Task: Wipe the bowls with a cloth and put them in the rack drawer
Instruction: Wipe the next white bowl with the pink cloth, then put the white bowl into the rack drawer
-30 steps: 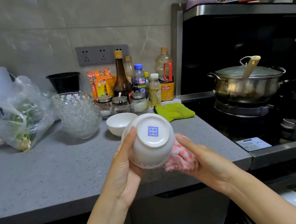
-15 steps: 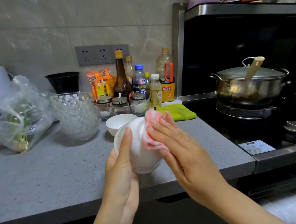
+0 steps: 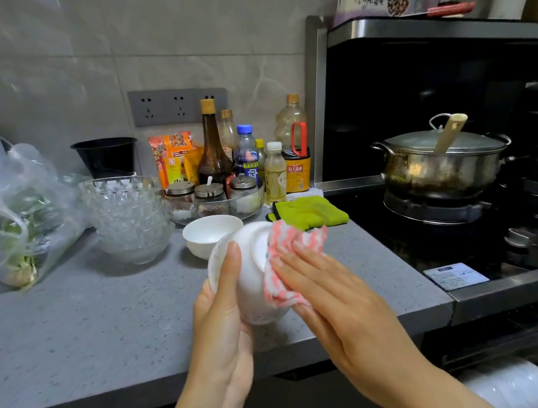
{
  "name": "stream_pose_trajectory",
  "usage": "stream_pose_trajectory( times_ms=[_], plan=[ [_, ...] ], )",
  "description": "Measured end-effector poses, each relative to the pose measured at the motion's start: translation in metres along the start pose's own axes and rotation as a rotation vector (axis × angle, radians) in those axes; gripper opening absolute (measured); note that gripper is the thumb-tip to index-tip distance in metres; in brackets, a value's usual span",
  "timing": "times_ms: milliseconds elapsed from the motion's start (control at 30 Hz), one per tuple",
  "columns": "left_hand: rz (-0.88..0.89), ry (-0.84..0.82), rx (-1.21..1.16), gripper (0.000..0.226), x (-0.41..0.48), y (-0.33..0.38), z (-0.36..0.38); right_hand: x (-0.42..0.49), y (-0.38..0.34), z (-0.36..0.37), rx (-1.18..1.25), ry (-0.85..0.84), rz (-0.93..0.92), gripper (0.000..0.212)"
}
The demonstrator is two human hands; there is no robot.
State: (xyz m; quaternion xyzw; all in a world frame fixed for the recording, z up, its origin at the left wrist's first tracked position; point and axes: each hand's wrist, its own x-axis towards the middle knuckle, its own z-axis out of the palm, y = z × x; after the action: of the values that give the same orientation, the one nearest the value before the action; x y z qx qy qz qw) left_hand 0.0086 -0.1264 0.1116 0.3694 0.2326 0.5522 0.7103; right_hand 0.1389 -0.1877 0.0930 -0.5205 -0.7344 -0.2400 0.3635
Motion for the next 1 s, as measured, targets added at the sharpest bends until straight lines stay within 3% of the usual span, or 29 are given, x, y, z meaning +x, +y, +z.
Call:
stream_pose_trajectory(
  times_ms=[167,300,400,500,633,767,867,1000],
  plan=[
    [-0.057,-0.101,0.050,0.035,-0.003,-0.006,0.012,0.015,0.009,-0.003,-0.019,0.066,-0.026,0.043],
    [-0.004,-0.042,0.040,0.047,0.015,0.000,0.013,0.018,0.032,-0.005,-0.083,0.080,-0.008,0.042],
    [-0.026,-0.015,0.015,0.055,0.030,0.002,0.012,0.017,0.047,-0.010,0.260,-0.073,0.211,0.041],
    [-0.009,0.040,0.045,0.045,0.040,0.001,0.009,0.013,0.063,-0.011,0.456,-0.106,0.457,0.035],
    [-0.015,0.070,0.060,0.053,0.048,-0.001,0.005,0.005,0.095,-0.014,0.387,-0.164,0.607,0.053],
    [-0.019,0.055,0.073,0.058,0.052,-0.006,0.005,0.003,0.120,-0.032,0.232,-0.162,0.626,0.044],
    [-0.026,0.035,0.073,0.055,0.052,-0.013,0.008,-0.016,0.130,-0.030,0.029,-0.322,0.515,0.047],
    [-0.050,-0.006,0.099,0.046,0.046,-0.023,0.014,-0.054,0.140,-0.012,0.129,-0.643,0.496,0.044]
  ],
)
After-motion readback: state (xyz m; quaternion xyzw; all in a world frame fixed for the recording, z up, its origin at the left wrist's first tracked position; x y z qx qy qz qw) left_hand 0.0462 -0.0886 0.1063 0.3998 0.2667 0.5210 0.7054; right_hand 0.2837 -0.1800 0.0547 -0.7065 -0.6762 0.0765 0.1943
